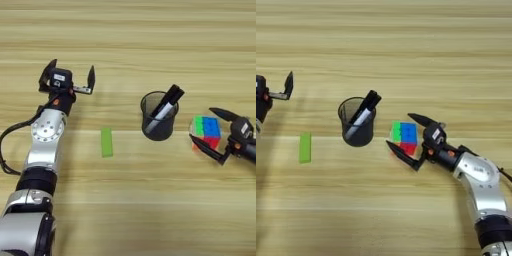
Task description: Move the objects on the table
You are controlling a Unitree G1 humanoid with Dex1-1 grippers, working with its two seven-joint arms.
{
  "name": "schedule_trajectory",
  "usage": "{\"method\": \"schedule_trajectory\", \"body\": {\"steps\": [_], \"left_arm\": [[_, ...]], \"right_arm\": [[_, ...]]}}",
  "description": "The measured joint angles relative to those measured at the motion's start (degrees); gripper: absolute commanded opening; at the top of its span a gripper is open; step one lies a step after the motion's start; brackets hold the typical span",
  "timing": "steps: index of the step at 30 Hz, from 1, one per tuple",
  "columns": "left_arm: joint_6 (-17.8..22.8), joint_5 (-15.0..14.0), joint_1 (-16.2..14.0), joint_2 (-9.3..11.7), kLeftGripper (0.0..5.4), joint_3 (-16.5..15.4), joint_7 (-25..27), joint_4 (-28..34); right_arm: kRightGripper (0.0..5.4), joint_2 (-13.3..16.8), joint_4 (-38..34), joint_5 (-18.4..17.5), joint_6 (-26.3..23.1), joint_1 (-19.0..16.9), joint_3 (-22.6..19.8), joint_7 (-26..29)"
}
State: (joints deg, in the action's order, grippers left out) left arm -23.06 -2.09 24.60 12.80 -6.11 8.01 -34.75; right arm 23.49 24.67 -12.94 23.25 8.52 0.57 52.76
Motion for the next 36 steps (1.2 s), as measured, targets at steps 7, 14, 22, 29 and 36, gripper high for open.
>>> {"method": "schedule_trajectory", "body": {"steps": [7,14,22,29,36], "left_arm": [[0.0,0.0,0.0,0.0,5.40,0.0,0.0,0.0],[0.0,0.0,0.0,0.0,5.40,0.0,0.0,0.0],[0.0,0.0,0.0,0.0,5.40,0.0,0.0,0.0],[0.0,0.0,0.0,0.0,5.40,0.0,0.0,0.1],[0.1,0.0,0.0,0.0,5.40,0.0,0.0,0.1]], "right_arm": [[5.38,0.2,0.6,1.5,-0.2,0.0,0.4,-0.1],[5.17,0.3,1.6,2.1,-1.4,0.1,1.2,-0.4],[4.45,0.3,1.5,2.1,-1.6,0.1,1.2,-0.4],[4.16,0.3,0.9,1.8,-1.5,0.6,1.2,-0.7],[4.05,0.7,-1.0,0.0,-2.7,-0.2,1.5,1.8]]}}
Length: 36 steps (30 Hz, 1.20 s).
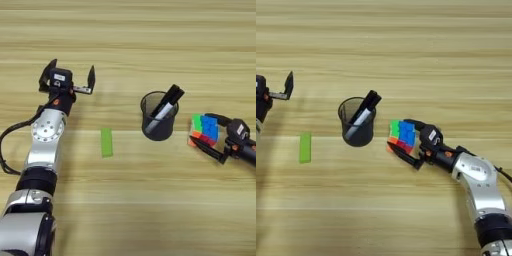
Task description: Move the objects on the table
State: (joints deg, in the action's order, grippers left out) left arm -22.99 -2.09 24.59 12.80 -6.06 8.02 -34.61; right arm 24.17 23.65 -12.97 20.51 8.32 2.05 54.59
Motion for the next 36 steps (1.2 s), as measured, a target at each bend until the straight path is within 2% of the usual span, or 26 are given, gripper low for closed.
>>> {"method": "schedule_trajectory", "body": {"steps": [8,18,27,36], "left_arm": [[0.1,0.0,0.0,0.0,5.40,0.1,0.0,0.3],[0.2,0.0,0.0,0.0,5.40,0.2,0.0,0.5],[0.2,0.0,0.0,0.0,5.40,0.2,0.0,0.6],[0.2,0.0,0.0,0.0,5.40,0.2,0.0,0.6]], "right_arm": [[4.04,0.9,-7.3,-1.0,0.1,-4.4,3.5,7.2],[3.89,0.9,-13.8,-6.4,-1.4,-6.0,2.1,8.4],[3.88,1.6,-17.2,-3.8,-1.1,-8.4,6.8,9.8],[3.87,-2.1,-22.0,-0.8,-1.3,-8.7,13.0,6.8]]}}
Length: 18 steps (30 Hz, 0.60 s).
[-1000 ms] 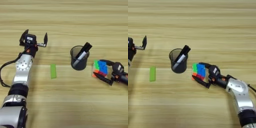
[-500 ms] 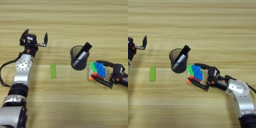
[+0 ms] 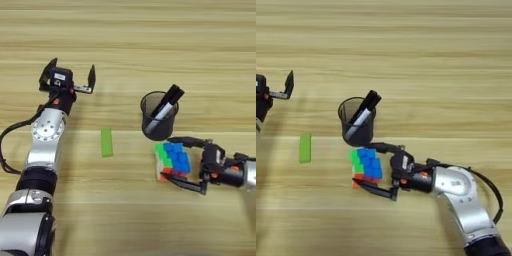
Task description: Move the objects on the table
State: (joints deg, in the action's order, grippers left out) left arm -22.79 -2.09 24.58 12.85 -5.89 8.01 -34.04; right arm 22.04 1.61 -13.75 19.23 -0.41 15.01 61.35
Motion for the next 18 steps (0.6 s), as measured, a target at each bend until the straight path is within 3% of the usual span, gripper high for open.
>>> {"method": "schedule_trajectory", "body": {"steps": [9,18], "left_arm": [[0.0,0.0,0.0,0.0,5.40,0.1,0.0,0.0],[0.0,0.1,0.0,0.0,5.40,0.4,0.0,0.0]], "right_arm": [[3.87,-0.8,-0.7,3.1,-0.4,-0.7,5.1,-1.3],[3.87,-0.8,2.9,5.4,1.5,0.4,5.7,-3.5]]}}
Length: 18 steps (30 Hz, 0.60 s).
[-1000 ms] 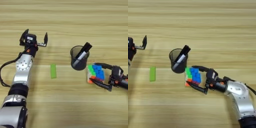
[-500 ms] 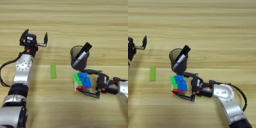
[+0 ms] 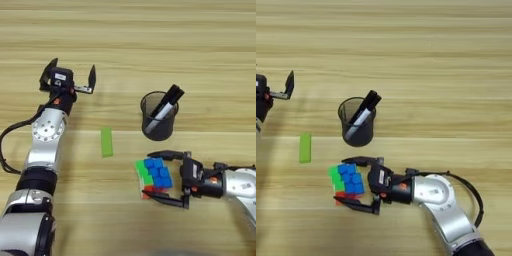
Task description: Move the objects on the table
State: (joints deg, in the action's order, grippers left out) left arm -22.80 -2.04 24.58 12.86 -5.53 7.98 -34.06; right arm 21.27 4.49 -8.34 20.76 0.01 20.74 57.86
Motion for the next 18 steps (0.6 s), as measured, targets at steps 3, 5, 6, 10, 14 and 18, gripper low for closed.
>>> {"method": "schedule_trajectory", "body": {"steps": [3,5,6,10,14,18], "left_arm": [[0.0,0.0,0.0,0.0,5.40,0.1,0.0,0.0],[0.0,0.0,0.0,0.0,5.40,0.1,0.0,0.0],[0.0,0.0,0.0,0.0,5.40,0.1,0.0,0.0],[0.0,0.0,0.0,0.0,5.40,0.1,0.0,-0.1],[0.0,0.0,0.0,0.0,5.40,0.1,-0.1,-0.2],[0.0,0.0,0.0,0.0,5.40,0.2,-0.1,-0.2]], "right_arm": [[3.87,0.0,0.9,0.2,0.6,0.7,0.2,-0.3],[4.24,0.0,1.2,0.3,1.1,0.8,0.3,-0.9],[4.34,0.0,1.5,0.3,1.1,0.9,0.4,-1.1],[4.83,0.4,2.8,1.5,0.5,0.9,1.1,-1.2],[5.20,0.6,3.2,1.3,-0.3,0.6,1.2,-1.0],[5.37,0.8,3.1,1.0,-0.8,0.5,1.2,-0.6]]}}
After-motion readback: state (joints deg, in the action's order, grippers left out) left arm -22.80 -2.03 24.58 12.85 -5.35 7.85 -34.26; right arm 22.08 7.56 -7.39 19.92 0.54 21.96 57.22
